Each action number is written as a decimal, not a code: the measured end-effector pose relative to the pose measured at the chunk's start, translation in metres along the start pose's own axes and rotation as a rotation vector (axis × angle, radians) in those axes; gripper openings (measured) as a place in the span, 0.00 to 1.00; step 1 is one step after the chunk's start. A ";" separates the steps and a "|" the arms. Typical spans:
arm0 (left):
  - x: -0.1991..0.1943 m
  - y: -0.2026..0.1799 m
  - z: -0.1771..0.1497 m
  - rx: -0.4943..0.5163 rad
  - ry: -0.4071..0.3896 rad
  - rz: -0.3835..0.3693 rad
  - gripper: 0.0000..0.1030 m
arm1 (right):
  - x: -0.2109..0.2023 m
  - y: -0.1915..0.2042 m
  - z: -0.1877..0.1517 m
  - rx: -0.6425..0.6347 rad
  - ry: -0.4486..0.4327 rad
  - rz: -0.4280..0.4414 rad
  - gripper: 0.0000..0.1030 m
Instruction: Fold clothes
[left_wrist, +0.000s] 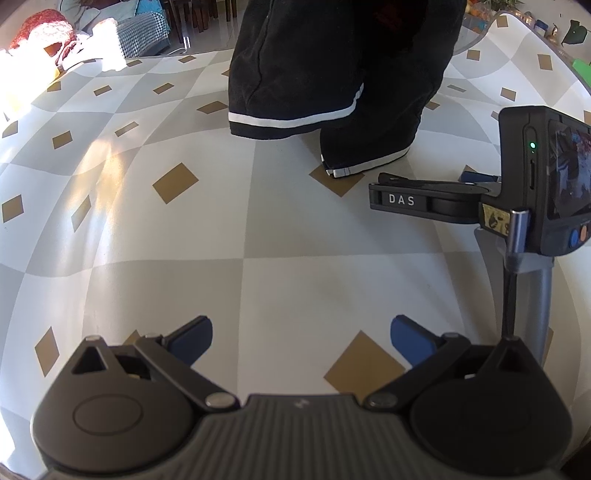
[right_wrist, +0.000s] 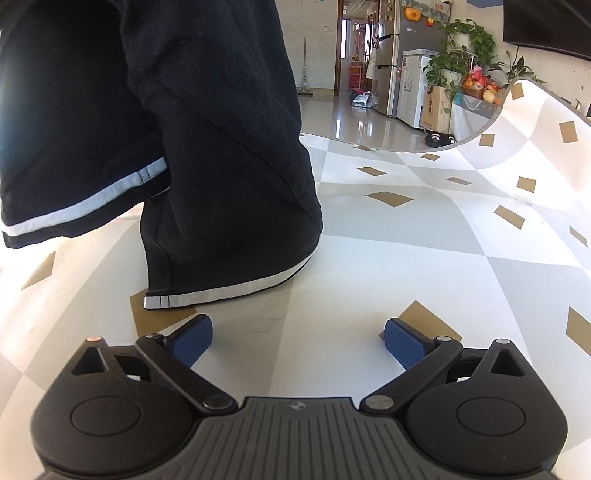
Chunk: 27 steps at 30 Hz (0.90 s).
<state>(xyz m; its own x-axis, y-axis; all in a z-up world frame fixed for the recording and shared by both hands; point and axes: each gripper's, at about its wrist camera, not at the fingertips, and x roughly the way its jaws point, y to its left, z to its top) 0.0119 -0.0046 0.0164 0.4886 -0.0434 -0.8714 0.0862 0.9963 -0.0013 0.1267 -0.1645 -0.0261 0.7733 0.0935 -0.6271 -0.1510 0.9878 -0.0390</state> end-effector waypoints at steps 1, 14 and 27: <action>0.000 0.000 0.000 0.000 0.001 -0.001 1.00 | 0.000 0.000 0.000 0.000 0.000 0.000 0.97; 0.002 -0.004 -0.002 0.006 0.014 -0.019 1.00 | 0.000 0.000 0.000 0.000 0.000 0.000 0.97; 0.002 -0.009 -0.002 0.019 0.019 -0.041 1.00 | 0.000 0.000 0.000 0.000 0.000 0.000 0.97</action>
<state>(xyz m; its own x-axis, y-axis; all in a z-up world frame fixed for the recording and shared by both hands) 0.0100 -0.0134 0.0135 0.4678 -0.0821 -0.8800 0.1222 0.9921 -0.0276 0.1270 -0.1645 -0.0261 0.7730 0.0936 -0.6275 -0.1511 0.9878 -0.0389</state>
